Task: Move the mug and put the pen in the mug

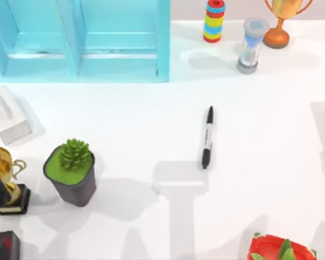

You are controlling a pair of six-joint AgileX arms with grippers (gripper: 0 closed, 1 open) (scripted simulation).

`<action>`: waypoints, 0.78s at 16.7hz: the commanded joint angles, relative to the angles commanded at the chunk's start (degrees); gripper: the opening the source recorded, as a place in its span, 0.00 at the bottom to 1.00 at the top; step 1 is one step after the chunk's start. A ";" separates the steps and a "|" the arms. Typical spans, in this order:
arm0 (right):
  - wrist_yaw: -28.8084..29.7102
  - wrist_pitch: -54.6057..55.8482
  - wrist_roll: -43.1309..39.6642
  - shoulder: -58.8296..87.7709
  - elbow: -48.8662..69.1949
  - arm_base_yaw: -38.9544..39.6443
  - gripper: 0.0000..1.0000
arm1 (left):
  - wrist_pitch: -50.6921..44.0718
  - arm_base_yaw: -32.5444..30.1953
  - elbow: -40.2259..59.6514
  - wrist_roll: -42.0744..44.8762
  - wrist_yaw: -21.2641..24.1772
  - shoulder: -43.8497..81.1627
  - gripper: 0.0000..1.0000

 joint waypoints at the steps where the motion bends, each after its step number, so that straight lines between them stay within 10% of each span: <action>1: 0.00 -4.10 -1.47 6.08 5.24 -1.51 1.00 | 0.00 0.00 0.00 0.00 0.00 0.00 1.00; 13: 0.03 -44.65 -15.99 65.22 56.00 -16.50 1.00 | 0.00 0.00 0.00 0.00 0.00 0.00 1.00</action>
